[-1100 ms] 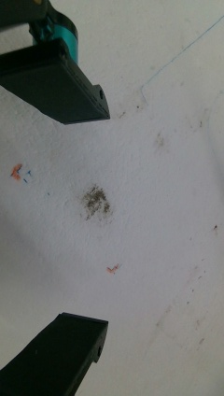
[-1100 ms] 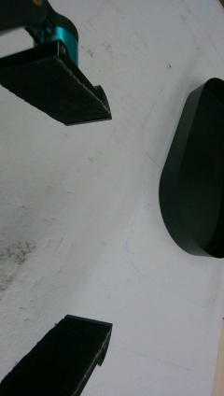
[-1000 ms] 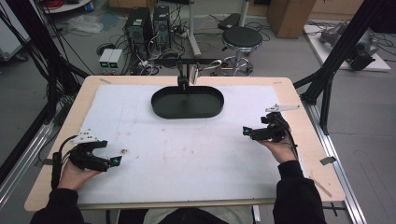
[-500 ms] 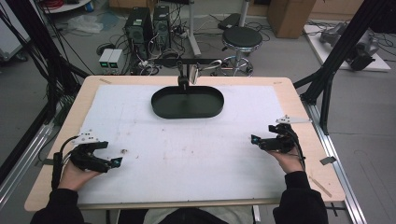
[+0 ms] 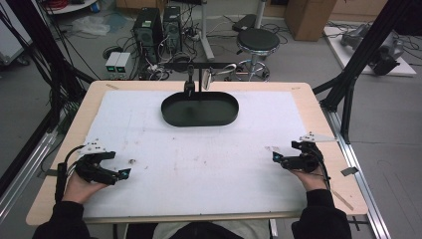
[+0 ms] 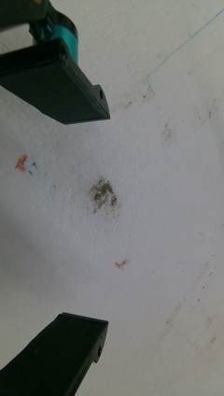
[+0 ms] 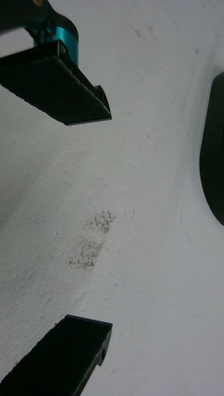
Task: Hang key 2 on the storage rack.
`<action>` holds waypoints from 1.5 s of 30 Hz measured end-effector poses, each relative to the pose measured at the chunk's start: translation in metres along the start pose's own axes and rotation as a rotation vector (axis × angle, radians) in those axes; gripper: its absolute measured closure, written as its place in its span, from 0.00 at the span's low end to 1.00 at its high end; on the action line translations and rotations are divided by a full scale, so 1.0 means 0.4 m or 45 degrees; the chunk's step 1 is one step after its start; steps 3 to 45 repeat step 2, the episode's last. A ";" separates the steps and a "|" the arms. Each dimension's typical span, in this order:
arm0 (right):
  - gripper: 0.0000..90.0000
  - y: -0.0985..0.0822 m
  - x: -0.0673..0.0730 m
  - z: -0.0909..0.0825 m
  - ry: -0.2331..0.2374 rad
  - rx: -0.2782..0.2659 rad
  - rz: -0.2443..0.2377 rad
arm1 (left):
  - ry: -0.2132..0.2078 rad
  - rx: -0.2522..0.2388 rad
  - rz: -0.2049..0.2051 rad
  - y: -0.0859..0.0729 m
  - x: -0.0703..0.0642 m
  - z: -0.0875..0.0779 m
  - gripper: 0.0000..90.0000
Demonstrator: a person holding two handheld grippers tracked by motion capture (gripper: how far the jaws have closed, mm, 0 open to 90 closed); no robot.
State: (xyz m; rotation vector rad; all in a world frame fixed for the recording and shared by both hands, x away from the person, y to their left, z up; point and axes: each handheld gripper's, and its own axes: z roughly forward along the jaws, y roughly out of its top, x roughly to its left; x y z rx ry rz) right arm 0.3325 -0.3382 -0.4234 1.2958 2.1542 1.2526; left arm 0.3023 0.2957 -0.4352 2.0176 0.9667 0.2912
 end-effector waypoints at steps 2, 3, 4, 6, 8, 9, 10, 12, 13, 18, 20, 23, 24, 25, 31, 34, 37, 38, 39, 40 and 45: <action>0.01 -0.003 0.001 -0.003 -0.002 -0.002 -0.006 | 0.001 0.006 0.004 0.000 0.000 0.001 0.03; 0.01 -0.003 0.001 -0.003 -0.002 -0.002 -0.006 | 0.001 0.006 0.004 0.000 0.000 0.001 0.03; 0.01 -0.003 0.001 -0.003 -0.002 -0.002 -0.006 | 0.001 0.006 0.004 0.000 0.000 0.001 0.03; 0.01 -0.003 0.001 -0.003 -0.002 -0.002 -0.006 | 0.001 0.006 0.004 0.000 0.000 0.001 0.03; 0.01 -0.003 0.001 -0.003 -0.002 -0.002 -0.006 | 0.001 0.006 0.004 0.000 0.000 0.001 0.03; 0.01 -0.003 0.001 -0.003 -0.002 -0.002 -0.006 | 0.001 0.006 0.004 0.000 0.000 0.001 0.03; 0.01 -0.003 0.001 -0.003 -0.002 -0.002 -0.006 | 0.001 0.006 0.004 0.000 0.000 0.001 0.03; 0.01 -0.003 0.001 -0.003 -0.002 -0.002 -0.006 | 0.001 0.006 0.004 0.000 0.000 0.001 0.03; 0.01 -0.003 0.001 -0.003 -0.002 -0.002 -0.006 | 0.001 0.006 0.004 0.000 0.000 0.001 0.03; 0.01 -0.003 0.001 -0.003 -0.002 -0.002 -0.006 | 0.001 0.006 0.004 0.000 0.000 0.001 0.03; 0.01 -0.003 0.001 -0.003 -0.002 -0.002 -0.006 | 0.001 0.006 0.004 0.000 0.000 0.001 0.03; 0.01 -0.003 0.001 -0.003 -0.002 -0.002 -0.006 | 0.001 0.006 0.004 0.000 0.000 0.001 0.03; 0.01 -0.003 0.001 -0.003 -0.002 -0.002 -0.006 | 0.001 0.006 0.004 0.000 0.000 0.001 0.03; 0.01 -0.003 0.001 -0.003 -0.002 -0.002 -0.006 | 0.001 0.006 0.004 0.000 0.000 0.001 0.03; 0.01 -0.003 0.001 -0.003 -0.002 -0.002 -0.006 | 0.001 0.006 0.004 0.000 0.000 0.001 0.03; 0.01 -0.003 0.001 -0.003 -0.002 -0.002 -0.006 | 0.001 0.006 0.004 0.000 0.000 0.001 0.03; 0.01 -0.003 0.001 -0.003 -0.002 -0.002 -0.006 | 0.001 0.006 0.004 0.000 0.000 0.001 0.03; 0.01 -0.003 0.001 -0.003 -0.002 -0.002 -0.006 | 0.001 0.006 0.004 0.000 0.000 0.001 0.03; 0.01 -0.003 0.001 -0.003 -0.002 -0.002 -0.006 | 0.001 0.006 0.004 0.000 0.000 0.001 0.03; 0.01 -0.003 0.001 -0.003 -0.002 -0.002 -0.006 | 0.001 0.006 0.004 0.000 0.000 0.001 0.03; 0.01 -0.003 0.001 -0.003 -0.002 -0.002 -0.006 | 0.001 0.006 0.004 0.000 0.000 0.001 0.03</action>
